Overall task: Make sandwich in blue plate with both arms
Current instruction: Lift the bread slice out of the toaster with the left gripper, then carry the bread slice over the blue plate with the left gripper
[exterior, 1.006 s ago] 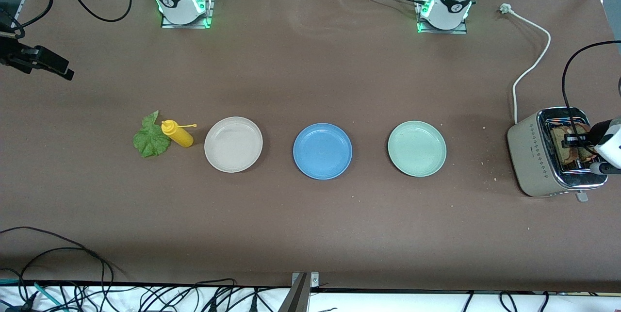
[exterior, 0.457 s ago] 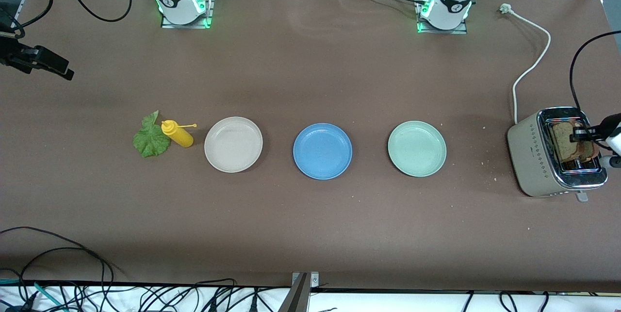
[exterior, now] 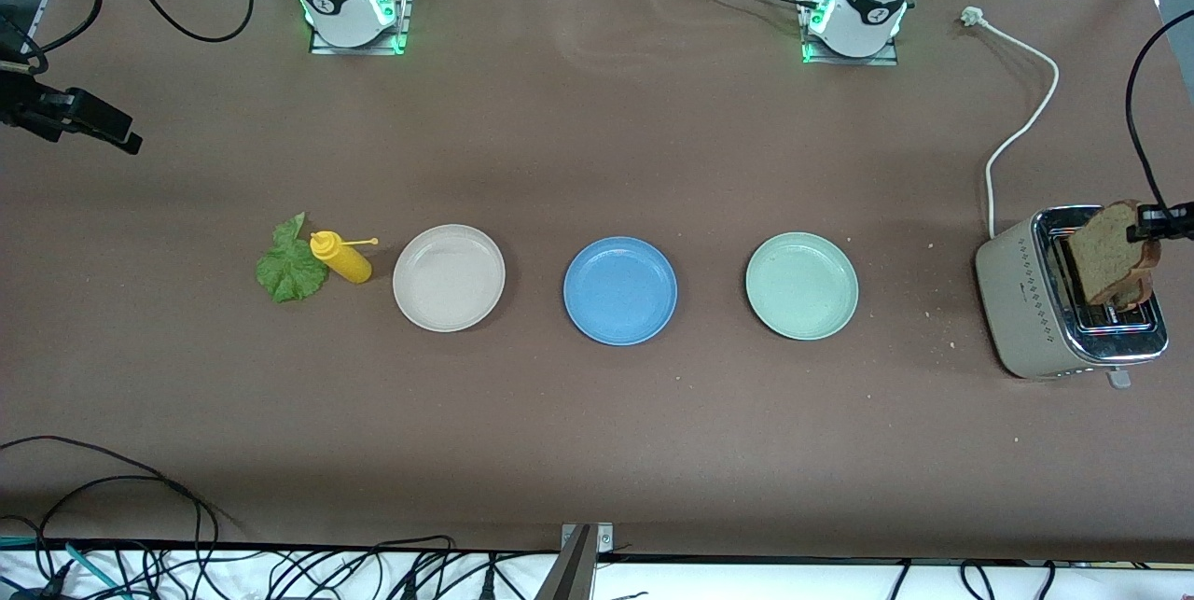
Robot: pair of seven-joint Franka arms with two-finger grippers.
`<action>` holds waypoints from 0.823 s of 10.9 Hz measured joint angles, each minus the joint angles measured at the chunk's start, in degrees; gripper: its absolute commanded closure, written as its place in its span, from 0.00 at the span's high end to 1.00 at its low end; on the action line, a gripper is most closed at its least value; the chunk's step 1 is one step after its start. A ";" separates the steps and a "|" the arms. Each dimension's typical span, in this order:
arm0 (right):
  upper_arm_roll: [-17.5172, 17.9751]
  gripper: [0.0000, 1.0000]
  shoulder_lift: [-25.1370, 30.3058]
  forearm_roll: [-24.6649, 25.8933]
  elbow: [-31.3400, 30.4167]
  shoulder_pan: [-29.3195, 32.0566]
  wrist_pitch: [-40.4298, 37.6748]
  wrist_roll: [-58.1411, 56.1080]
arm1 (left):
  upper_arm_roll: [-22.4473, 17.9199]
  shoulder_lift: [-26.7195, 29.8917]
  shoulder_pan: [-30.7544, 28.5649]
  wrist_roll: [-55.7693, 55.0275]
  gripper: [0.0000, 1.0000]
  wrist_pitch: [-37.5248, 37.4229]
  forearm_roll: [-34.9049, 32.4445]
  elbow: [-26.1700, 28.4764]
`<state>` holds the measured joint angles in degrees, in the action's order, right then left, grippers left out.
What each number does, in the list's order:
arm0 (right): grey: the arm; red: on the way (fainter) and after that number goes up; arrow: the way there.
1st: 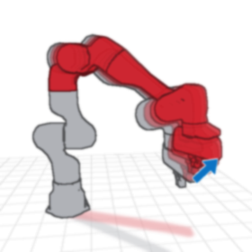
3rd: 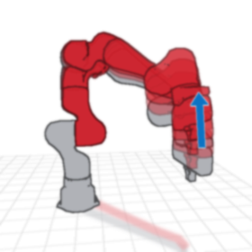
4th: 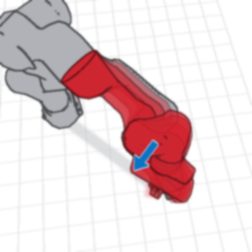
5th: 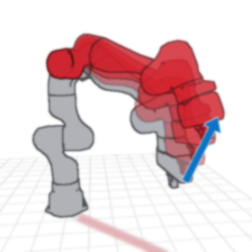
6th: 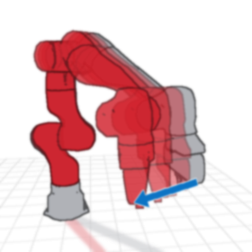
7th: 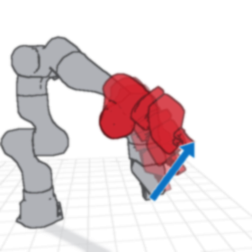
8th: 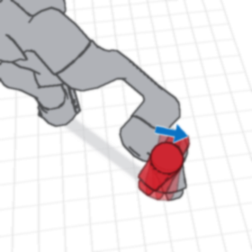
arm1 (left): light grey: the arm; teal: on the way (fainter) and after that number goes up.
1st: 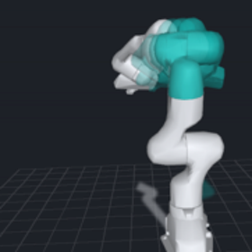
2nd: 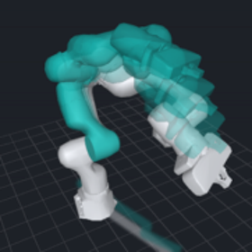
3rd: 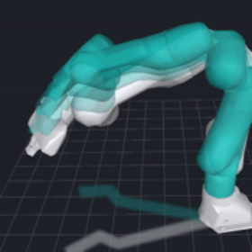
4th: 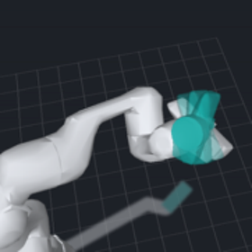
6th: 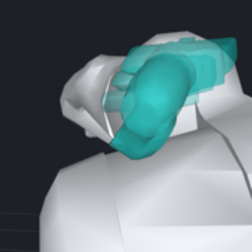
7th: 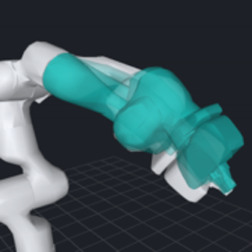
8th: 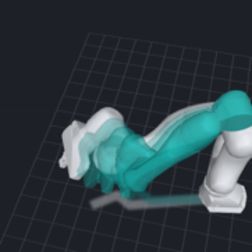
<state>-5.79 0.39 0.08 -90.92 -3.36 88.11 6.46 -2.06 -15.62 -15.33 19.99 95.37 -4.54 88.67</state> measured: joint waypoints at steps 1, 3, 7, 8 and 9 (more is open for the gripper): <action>0.00 1.00 0.00 0.00 0.00 0.00 0.00 0.00 | 0.11 1.25 0.00 0.31 0.00 -1.68 0.01 -0.03; 0.00 1.00 0.00 0.00 0.00 0.00 -0.01 0.00 | 0.81 3.30 0.00 0.54 0.00 -3.32 0.01 -0.05; -0.01 1.00 0.00 0.00 0.00 0.00 -0.01 0.00 | 2.74 3.97 0.17 0.54 0.00 -3.56 0.03 0.00; -0.01 1.00 0.00 0.00 0.00 0.00 -0.01 0.01 | 3.33 3.98 0.20 0.52 0.00 -3.56 0.04 -0.01; -0.01 1.00 0.00 0.00 0.00 0.00 -0.01 0.02 | 4.01 3.97 0.25 0.52 0.00 -3.56 0.08 0.00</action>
<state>-5.80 0.40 0.08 -90.91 -3.36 88.10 6.48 1.95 -11.64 -15.07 20.51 91.81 -4.46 88.66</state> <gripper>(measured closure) 0.000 0.907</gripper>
